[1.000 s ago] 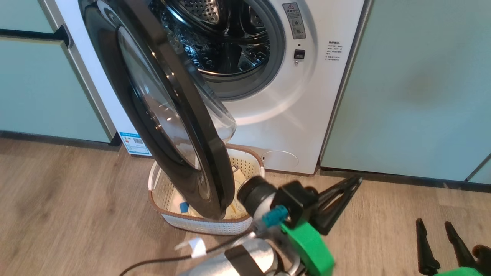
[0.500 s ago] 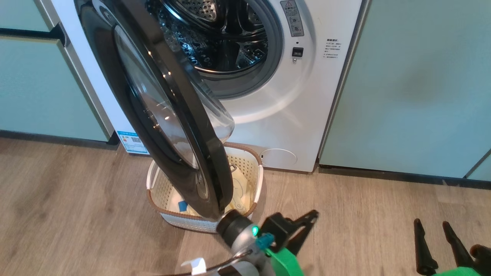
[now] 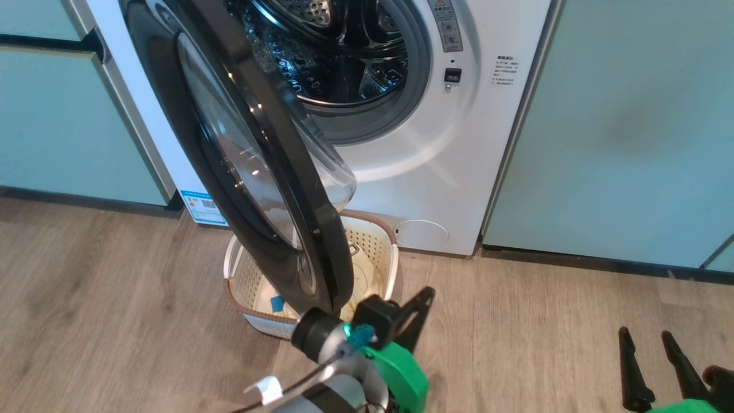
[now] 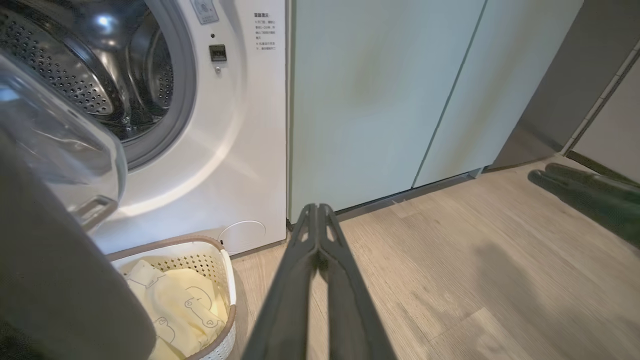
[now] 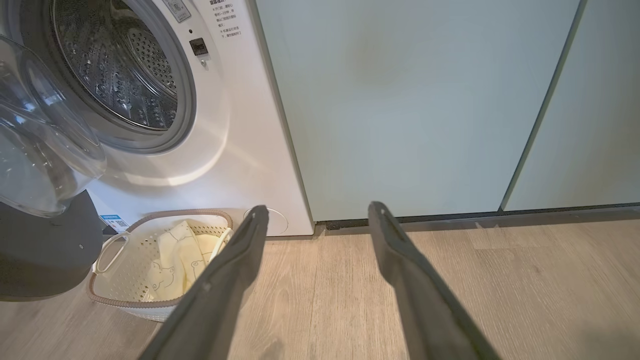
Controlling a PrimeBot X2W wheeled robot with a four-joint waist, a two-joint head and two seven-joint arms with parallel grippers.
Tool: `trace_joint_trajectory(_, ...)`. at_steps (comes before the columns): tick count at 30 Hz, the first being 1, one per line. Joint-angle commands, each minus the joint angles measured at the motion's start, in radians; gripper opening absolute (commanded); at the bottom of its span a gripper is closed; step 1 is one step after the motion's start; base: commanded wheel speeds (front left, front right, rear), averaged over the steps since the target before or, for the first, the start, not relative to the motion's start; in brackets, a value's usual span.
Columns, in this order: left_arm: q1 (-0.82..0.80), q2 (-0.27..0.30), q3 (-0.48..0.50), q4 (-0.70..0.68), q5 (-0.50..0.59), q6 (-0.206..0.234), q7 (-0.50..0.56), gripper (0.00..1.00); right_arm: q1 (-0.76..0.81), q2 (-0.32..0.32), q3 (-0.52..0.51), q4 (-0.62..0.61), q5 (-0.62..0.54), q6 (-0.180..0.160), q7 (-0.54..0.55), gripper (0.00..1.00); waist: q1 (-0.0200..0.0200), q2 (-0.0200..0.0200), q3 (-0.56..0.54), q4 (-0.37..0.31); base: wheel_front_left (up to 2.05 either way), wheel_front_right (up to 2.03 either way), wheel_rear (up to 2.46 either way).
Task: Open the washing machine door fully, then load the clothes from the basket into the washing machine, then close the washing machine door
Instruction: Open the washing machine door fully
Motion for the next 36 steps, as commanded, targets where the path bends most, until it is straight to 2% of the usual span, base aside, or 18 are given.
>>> trace_joint_trajectory(1, -0.026, 0.004, 0.058, -0.035, 0.014, 0.006, -0.010, 0.00, -0.035, -0.021, 0.017, -0.027, 0.001, 0.002, -0.010, 1.00, 0.0000, 0.0000, 0.001, 0.003, 0.00, 0.00, 0.00)
trace_joint_trajectory(9, -0.017, 0.004, 0.195, -0.053, 0.054, 0.023, -0.011, 0.00, -0.033, -0.020, 0.013, -0.028, 0.000, 0.002, -0.010, 1.00, 0.0000, 0.0000, 0.005, 0.021, 0.00, 0.00, 0.00)
trace_joint_trajectory(15, -0.024, 0.004, 0.248, -0.048, 0.085, 0.016, -0.011, 0.00, -0.035, -0.020, 0.011, -0.026, 0.000, 0.002, -0.010, 1.00, 0.0000, 0.0000, 0.007, 0.041, 0.00, 0.00, 0.00)
trace_joint_trajectory(36, 0.007, 0.004, 0.283, -0.068, 0.131, 0.015, -0.011, 0.00, -0.030, -0.009, 0.010, -0.022, 0.003, 0.002, -0.010, 1.00, 0.0000, 0.0000, -0.005, 0.118, 0.00, 0.00, 0.00)
